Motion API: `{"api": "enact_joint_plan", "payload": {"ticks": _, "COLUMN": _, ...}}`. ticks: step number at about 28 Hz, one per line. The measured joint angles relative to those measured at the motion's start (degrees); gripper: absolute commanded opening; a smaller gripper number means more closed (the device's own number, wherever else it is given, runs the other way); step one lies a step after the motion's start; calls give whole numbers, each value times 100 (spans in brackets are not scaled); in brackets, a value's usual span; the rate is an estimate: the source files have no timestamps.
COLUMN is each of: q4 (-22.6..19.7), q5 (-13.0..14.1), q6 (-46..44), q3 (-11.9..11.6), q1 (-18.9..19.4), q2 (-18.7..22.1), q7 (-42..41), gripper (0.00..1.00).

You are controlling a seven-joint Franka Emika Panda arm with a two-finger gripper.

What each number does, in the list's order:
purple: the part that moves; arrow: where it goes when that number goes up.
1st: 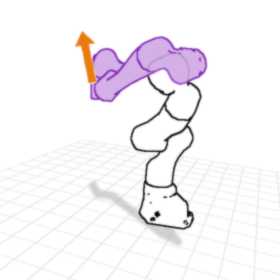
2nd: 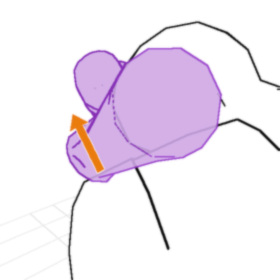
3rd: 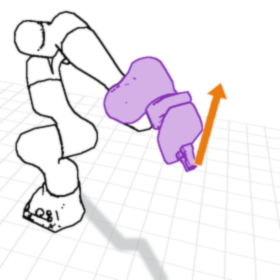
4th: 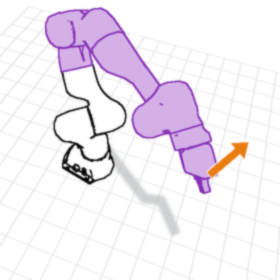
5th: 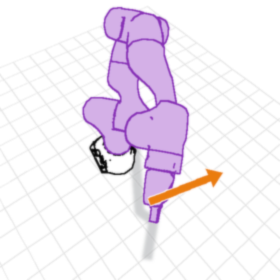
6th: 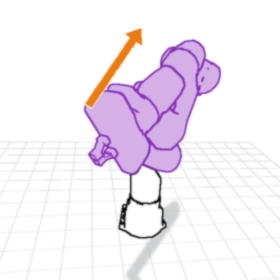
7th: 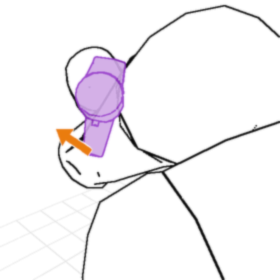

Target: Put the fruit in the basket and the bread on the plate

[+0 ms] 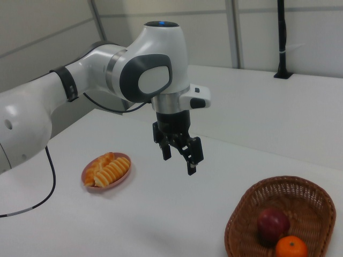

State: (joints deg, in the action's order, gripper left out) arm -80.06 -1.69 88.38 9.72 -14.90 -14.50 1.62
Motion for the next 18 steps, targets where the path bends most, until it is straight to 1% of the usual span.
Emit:
{"api": "enact_joint_plan", "payload": {"ticks": 12, "q4": 0, "q5": -110, "q6": 0, "q3": 0, "q1": -1, "q2": 0, "q7": 0, "gripper": 100}}
{"api": "enact_joint_plan", "payload": {"ticks": 18, "q4": 0, "q5": -112, "q6": 0, "q3": 0, "q1": -1, "q2": 0, "q7": -1, "gripper": 100}}
